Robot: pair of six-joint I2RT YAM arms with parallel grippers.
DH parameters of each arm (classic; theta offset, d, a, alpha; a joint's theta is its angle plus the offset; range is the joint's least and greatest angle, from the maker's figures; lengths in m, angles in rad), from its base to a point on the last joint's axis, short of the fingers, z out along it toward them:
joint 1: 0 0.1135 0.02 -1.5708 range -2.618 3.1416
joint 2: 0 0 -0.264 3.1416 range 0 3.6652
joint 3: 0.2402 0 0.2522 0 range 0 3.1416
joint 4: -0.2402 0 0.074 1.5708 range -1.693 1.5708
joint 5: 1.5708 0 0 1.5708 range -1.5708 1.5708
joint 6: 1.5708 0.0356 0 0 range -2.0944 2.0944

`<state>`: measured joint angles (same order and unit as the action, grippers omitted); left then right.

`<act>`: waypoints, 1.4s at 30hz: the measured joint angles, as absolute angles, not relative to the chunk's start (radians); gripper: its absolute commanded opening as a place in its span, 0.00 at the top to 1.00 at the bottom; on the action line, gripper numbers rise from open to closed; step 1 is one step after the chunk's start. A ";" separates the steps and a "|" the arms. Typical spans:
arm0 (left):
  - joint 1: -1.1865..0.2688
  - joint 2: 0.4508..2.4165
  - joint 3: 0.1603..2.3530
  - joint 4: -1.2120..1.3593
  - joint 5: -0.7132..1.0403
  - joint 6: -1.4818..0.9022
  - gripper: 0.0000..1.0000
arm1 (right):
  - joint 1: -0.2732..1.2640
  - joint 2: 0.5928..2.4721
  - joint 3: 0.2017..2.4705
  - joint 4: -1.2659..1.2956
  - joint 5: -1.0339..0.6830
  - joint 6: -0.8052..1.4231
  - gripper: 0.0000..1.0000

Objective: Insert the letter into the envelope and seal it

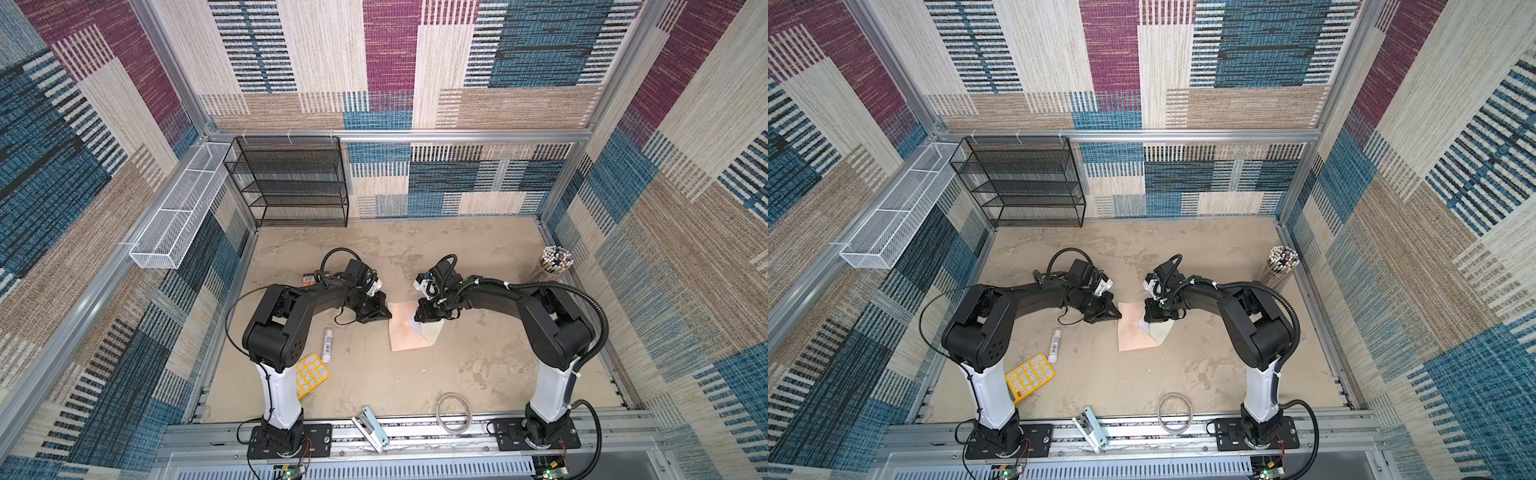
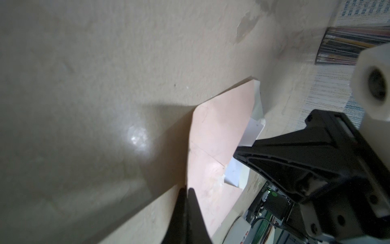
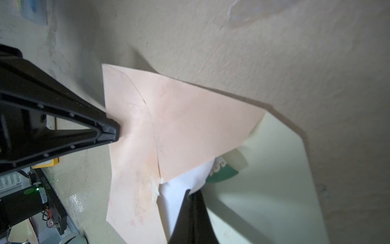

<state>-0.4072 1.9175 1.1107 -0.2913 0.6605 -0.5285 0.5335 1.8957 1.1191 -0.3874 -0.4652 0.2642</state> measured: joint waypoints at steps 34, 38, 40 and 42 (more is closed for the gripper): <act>-0.395 1.889 1.146 -0.328 0.656 -0.497 0.54 | 0.527 1.728 1.154 -0.491 -0.354 0.261 0.51; -0.393 1.849 1.152 -0.356 0.632 -0.493 0.42 | 0.514 1.682 1.151 -0.499 -0.310 0.262 0.51; -0.392 1.820 1.152 -0.375 0.620 -0.490 0.41 | 0.508 1.664 1.147 -0.501 -0.303 0.266 0.51; -0.388 1.786 1.152 -0.390 0.597 -0.488 0.40 | 0.503 1.653 1.139 -0.503 -0.279 0.270 0.51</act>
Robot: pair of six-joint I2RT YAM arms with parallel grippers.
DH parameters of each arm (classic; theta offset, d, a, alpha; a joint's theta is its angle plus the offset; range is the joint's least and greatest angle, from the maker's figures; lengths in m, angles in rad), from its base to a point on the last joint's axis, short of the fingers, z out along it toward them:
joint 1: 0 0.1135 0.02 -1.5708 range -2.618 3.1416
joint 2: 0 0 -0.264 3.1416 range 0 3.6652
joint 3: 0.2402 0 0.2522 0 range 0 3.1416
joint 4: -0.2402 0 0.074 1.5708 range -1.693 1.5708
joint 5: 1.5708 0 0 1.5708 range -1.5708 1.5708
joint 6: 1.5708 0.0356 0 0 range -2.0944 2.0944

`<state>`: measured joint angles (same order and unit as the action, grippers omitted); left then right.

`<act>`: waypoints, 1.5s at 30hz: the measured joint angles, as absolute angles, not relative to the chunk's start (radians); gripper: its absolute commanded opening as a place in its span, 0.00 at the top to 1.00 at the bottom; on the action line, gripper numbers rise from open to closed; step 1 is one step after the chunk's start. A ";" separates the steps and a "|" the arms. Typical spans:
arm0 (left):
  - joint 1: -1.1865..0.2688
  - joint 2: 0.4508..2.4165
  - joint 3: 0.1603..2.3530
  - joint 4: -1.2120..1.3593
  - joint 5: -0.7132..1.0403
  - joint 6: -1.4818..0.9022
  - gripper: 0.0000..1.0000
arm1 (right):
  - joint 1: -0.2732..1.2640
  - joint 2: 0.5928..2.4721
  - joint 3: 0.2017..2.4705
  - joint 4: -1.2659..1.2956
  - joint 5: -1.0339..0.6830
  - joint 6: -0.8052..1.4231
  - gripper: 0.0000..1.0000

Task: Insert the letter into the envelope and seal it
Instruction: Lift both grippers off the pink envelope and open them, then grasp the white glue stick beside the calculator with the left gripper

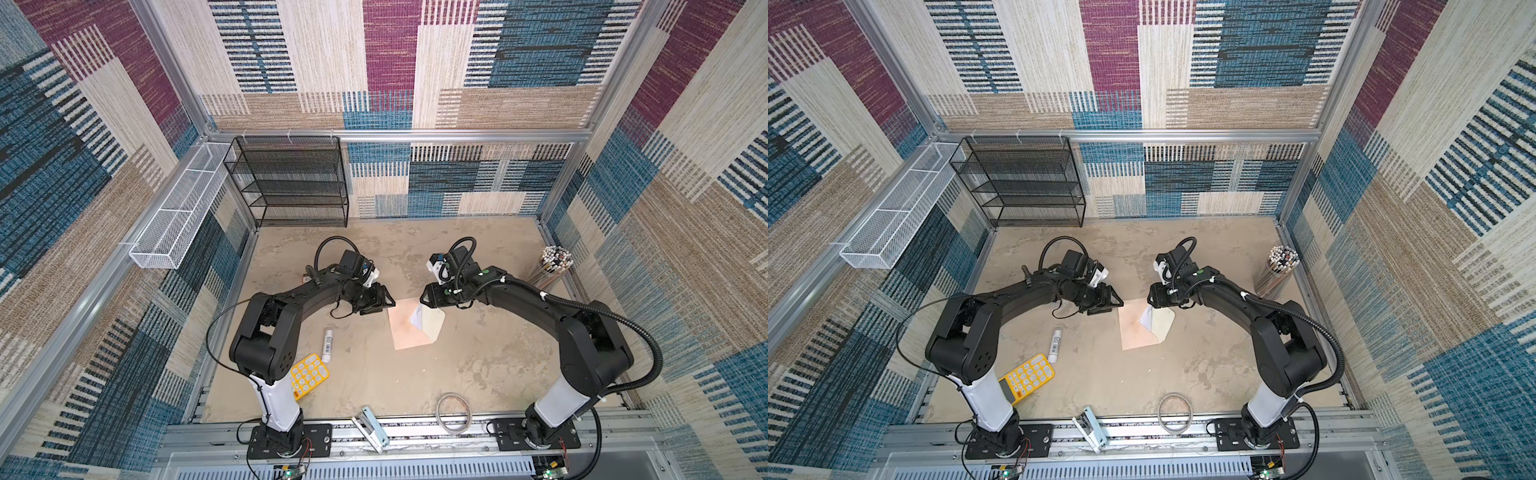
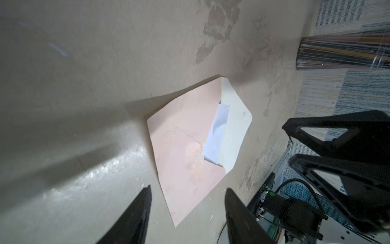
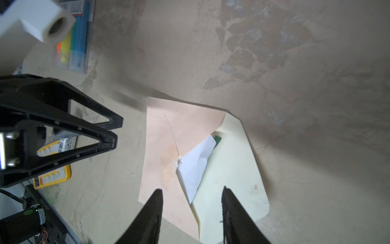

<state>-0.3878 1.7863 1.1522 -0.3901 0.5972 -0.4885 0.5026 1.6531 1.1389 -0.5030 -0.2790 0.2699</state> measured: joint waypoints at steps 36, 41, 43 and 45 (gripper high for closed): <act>-0.363 1.068 0.807 -0.968 -0.022 -0.818 0.43 | 0.657 1.552 0.905 -0.208 -0.210 0.314 0.54; -0.363 1.121 0.789 -0.968 -0.047 -0.841 0.43 | 0.675 1.556 0.890 -0.178 -0.217 0.314 0.54; -0.363 1.148 0.789 -0.953 -0.051 -0.838 0.42 | 0.677 1.556 0.881 -0.171 -0.217 0.314 0.54; -0.361 1.172 0.797 -0.934 -0.053 -0.836 0.41 | 0.677 1.556 0.875 -0.170 -0.216 0.314 0.54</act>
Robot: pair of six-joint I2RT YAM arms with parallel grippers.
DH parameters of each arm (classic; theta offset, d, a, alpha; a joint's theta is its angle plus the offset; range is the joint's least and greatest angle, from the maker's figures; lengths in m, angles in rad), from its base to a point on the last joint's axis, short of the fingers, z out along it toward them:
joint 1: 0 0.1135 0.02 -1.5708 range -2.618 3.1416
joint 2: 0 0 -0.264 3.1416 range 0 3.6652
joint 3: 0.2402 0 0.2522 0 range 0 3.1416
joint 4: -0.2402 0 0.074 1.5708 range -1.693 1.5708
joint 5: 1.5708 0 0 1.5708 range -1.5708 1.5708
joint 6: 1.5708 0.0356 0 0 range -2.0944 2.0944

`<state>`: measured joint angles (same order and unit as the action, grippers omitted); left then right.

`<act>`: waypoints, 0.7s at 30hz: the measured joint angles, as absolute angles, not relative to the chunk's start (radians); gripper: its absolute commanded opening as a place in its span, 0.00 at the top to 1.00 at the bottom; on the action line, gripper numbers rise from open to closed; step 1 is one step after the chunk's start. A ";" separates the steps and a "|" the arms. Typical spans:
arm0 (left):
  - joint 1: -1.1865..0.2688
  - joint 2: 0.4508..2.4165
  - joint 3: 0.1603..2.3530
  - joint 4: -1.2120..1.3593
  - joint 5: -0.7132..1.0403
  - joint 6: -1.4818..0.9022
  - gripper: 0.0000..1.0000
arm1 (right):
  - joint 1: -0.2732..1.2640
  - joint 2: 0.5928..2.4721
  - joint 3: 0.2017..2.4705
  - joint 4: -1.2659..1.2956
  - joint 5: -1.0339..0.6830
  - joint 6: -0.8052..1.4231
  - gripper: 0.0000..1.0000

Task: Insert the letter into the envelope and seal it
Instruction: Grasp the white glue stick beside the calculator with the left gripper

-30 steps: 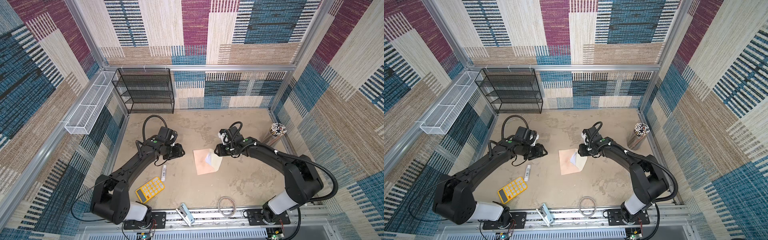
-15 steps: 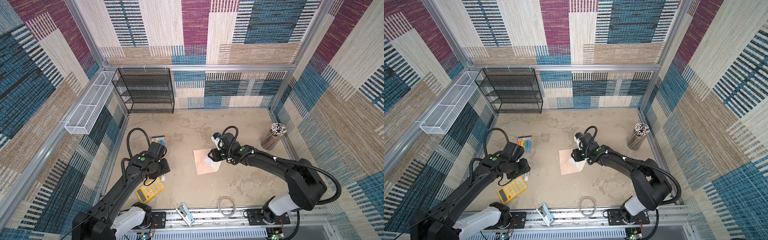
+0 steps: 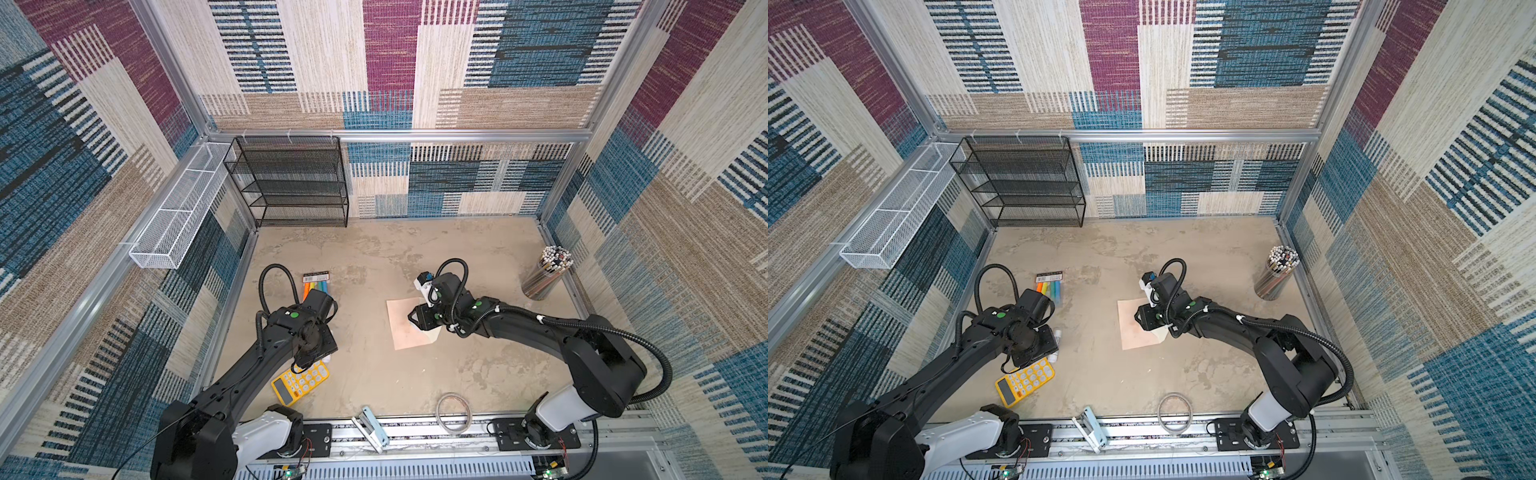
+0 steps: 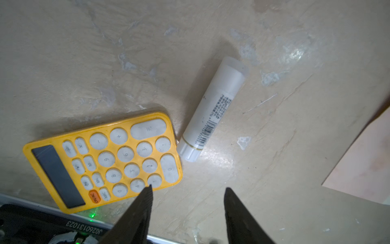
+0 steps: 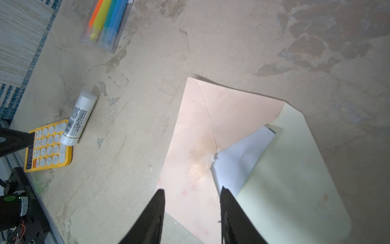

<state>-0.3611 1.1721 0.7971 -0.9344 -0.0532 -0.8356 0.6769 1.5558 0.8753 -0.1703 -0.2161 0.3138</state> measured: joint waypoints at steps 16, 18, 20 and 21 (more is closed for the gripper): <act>-0.356 1.325 0.888 -0.800 0.006 -0.724 0.40 | 0.649 1.507 0.870 -0.251 -0.091 0.302 0.52; -0.348 1.364 0.890 -0.806 0.006 -0.707 0.42 | 0.649 1.507 0.870 -0.252 -0.092 0.302 0.52; -0.345 1.394 0.893 -0.812 0.006 -0.701 0.43 | 0.649 1.507 0.870 -0.252 -0.095 0.302 0.52; -0.345 1.406 0.894 -0.812 0.006 -0.695 0.43 | 0.649 1.507 0.869 -0.252 -0.095 0.302 0.52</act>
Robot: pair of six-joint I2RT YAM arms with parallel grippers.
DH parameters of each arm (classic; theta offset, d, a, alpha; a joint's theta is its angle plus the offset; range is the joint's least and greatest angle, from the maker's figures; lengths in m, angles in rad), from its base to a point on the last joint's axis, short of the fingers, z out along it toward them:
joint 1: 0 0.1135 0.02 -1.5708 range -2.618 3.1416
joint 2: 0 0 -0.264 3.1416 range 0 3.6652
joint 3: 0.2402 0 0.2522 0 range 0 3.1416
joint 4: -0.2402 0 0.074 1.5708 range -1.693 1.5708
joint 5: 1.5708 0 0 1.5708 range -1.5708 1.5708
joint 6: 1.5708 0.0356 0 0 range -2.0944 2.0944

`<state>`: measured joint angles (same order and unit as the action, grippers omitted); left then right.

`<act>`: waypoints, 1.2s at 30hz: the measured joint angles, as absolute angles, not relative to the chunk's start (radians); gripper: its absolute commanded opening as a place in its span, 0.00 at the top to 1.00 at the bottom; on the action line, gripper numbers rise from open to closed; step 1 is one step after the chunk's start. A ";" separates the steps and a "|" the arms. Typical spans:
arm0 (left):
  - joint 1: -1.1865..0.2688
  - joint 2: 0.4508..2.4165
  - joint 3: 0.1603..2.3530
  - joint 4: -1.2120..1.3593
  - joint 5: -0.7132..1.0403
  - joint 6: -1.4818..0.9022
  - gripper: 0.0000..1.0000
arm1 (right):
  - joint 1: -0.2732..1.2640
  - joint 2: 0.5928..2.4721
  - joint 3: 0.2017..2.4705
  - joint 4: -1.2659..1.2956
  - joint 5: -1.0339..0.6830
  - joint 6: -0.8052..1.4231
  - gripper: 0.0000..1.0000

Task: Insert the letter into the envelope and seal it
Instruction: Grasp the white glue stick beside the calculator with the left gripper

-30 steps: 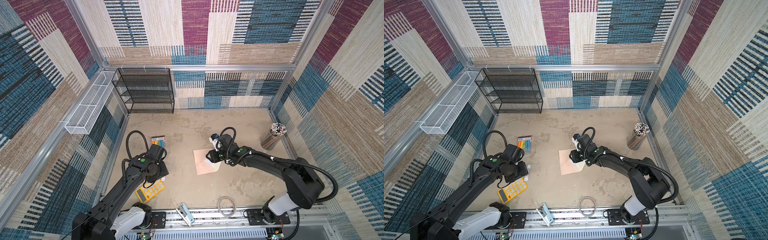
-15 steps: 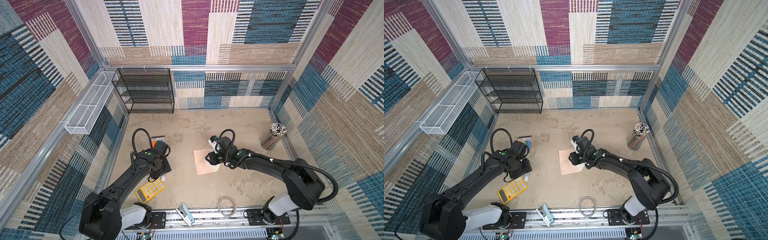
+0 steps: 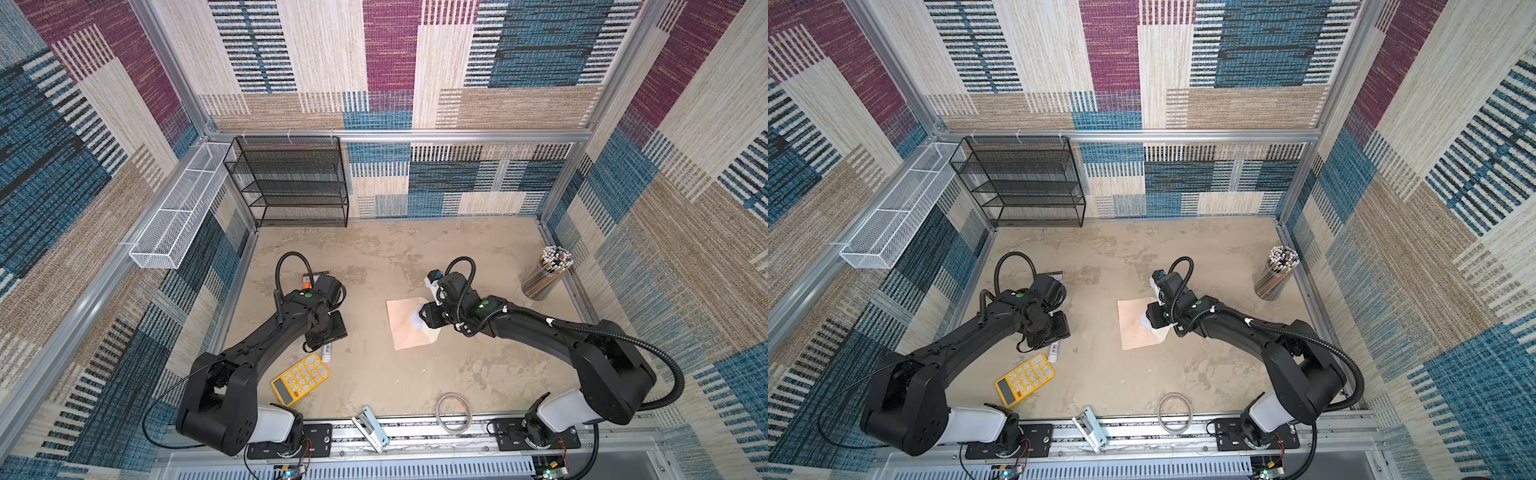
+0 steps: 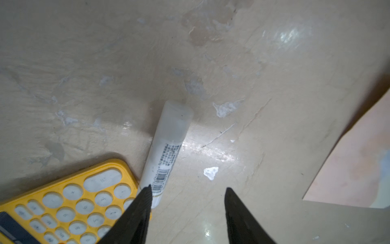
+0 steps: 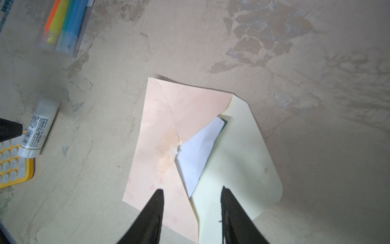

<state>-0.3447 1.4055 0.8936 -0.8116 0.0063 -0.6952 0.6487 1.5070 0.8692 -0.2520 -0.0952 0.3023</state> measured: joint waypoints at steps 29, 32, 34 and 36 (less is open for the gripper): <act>-0.327 1.588 0.885 -0.764 0.073 -0.538 0.71 | 0.648 1.500 0.879 -0.261 -0.086 0.303 0.52; -0.329 1.586 0.886 -0.764 0.081 -0.523 0.78 | 0.648 1.497 0.886 -0.261 -0.086 0.303 0.52; -0.334 1.574 0.886 -0.763 0.094 -0.516 0.80 | 0.648 1.488 0.892 -0.268 -0.086 0.308 0.52; -0.342 1.547 0.888 -0.763 0.110 -0.505 0.81 | 0.648 1.476 0.900 -0.270 -0.087 0.310 0.52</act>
<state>-0.3416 1.5475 0.8875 -0.7631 0.1104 -0.5053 0.6476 1.4761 0.9001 -0.2703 -0.0868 0.3103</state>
